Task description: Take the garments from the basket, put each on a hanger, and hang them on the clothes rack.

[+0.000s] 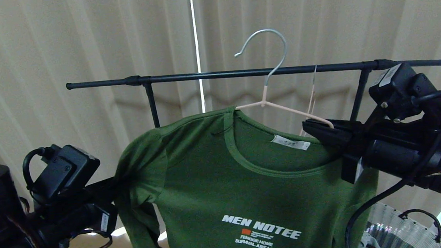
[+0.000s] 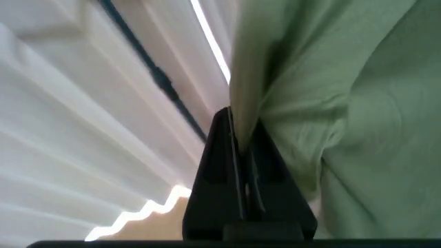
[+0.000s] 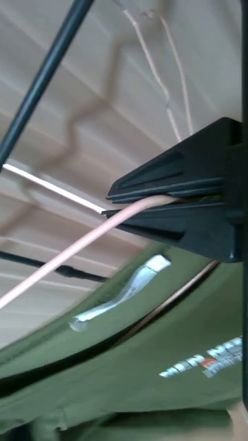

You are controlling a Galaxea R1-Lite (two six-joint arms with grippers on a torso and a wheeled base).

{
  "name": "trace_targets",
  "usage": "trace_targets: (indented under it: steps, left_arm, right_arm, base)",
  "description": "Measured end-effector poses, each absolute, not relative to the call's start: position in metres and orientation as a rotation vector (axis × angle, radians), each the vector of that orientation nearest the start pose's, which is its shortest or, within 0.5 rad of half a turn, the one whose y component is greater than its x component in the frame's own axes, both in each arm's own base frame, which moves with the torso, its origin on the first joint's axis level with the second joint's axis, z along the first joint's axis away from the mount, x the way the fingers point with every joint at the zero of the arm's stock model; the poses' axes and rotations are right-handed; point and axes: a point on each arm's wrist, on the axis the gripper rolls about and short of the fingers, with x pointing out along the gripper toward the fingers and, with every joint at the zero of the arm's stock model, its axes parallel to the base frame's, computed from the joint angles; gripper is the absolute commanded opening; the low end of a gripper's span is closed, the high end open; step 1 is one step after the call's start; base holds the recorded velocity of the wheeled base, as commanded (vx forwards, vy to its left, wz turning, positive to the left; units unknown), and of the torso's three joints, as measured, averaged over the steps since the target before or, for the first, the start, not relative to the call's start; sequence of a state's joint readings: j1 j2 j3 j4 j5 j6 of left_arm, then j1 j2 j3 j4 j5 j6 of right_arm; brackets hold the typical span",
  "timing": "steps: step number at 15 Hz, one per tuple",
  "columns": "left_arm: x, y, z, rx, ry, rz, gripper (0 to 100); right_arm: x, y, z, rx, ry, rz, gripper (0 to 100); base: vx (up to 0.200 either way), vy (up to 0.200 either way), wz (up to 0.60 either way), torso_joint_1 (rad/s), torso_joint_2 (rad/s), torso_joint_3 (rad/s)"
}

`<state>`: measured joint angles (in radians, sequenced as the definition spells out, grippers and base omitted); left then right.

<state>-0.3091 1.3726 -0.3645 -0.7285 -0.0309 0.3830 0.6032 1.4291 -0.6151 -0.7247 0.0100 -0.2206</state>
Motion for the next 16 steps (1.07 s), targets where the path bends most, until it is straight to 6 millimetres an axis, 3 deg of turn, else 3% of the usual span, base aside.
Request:
trace_targets:
  steps: [4,5,11,16]
  left_arm:
    - [0.186,-0.034,0.150,0.452,0.252,-0.271,0]
    - [0.184,-0.033,0.150,0.452,0.249,-0.268,100]
    - [0.161,-0.038,0.153,0.437,0.194,-0.332,100]
    - [0.143,-0.029,0.167,0.375,0.105,-0.314,100]
  right_arm:
    - [0.196,0.128,0.211,-0.244,0.027,0.592,0]
    - [0.197,0.128,0.211,-0.244,0.028,0.591,0]
    - [0.208,0.130,0.200,-0.288,0.096,0.539,0]
    - [0.224,0.134,0.191,-0.345,0.223,0.412,0]
  base:
    - [0.000,0.000,0.00,0.000,0.00,0.000]
    - [0.000,0.000,0.00,0.000,0.00,0.000]
    - [0.000,0.000,0.00,0.000,0.00,0.000]
    - [0.000,0.000,0.00,0.000,0.00,0.000]
